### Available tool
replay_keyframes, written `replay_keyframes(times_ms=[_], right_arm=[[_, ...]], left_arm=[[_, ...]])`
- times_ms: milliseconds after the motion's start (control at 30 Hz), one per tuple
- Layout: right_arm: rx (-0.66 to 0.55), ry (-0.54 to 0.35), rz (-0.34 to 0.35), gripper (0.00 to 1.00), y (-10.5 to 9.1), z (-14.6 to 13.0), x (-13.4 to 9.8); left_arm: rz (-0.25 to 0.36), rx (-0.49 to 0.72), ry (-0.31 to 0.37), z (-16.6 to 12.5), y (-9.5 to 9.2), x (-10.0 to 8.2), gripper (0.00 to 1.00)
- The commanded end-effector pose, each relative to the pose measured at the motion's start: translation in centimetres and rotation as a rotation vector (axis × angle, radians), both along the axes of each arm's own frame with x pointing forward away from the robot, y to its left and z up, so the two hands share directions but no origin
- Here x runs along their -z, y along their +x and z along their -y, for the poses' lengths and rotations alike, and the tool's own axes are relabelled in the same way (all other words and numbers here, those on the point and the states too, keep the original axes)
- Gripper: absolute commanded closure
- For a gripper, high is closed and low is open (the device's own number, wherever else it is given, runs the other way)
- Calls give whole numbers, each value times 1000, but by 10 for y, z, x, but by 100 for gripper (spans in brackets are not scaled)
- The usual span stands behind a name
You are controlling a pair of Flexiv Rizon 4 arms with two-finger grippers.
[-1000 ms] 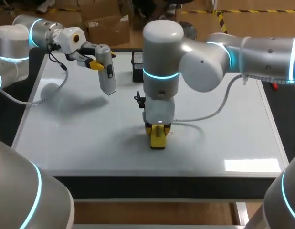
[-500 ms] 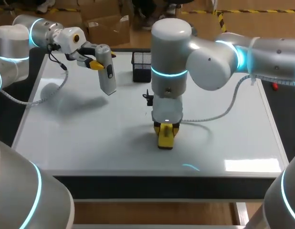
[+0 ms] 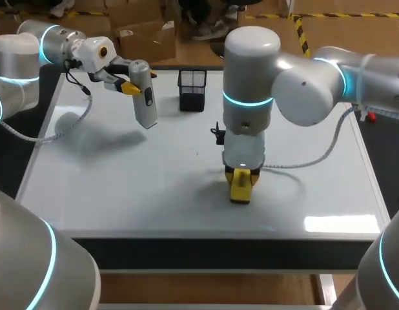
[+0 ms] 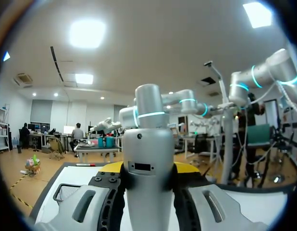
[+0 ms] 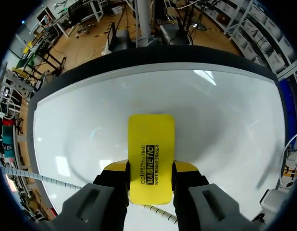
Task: Pick up the inspection probe, press it on each red-marked spot on the whiteboard one by one, put down the probe, pick up the eraser, and wipe off all the red marks.
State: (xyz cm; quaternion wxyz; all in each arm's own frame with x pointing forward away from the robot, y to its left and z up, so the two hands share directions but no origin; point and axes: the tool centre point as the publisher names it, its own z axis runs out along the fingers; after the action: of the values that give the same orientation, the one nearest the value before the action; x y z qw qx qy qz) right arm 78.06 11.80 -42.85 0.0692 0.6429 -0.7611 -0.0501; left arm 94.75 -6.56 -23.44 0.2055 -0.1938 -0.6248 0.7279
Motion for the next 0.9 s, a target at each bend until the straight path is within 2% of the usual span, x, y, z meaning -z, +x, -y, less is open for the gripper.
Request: replay_keyframes(times_ms=[33,333,500,900], right_arm=[[-16,-10,6,100,1,4,-13],[-84,-28,34,100,13,6,-43],[-78,-24,56,100,19,8,-53],[-78,-24,56,100,19,8,-53]], left_arm=[[0,4,2,-1,1,-1,100],[0,4,2,-1,1,-1,100],[0,4,2,-1,1,-1,100],[0,4,2,-1,1,-1,100]])
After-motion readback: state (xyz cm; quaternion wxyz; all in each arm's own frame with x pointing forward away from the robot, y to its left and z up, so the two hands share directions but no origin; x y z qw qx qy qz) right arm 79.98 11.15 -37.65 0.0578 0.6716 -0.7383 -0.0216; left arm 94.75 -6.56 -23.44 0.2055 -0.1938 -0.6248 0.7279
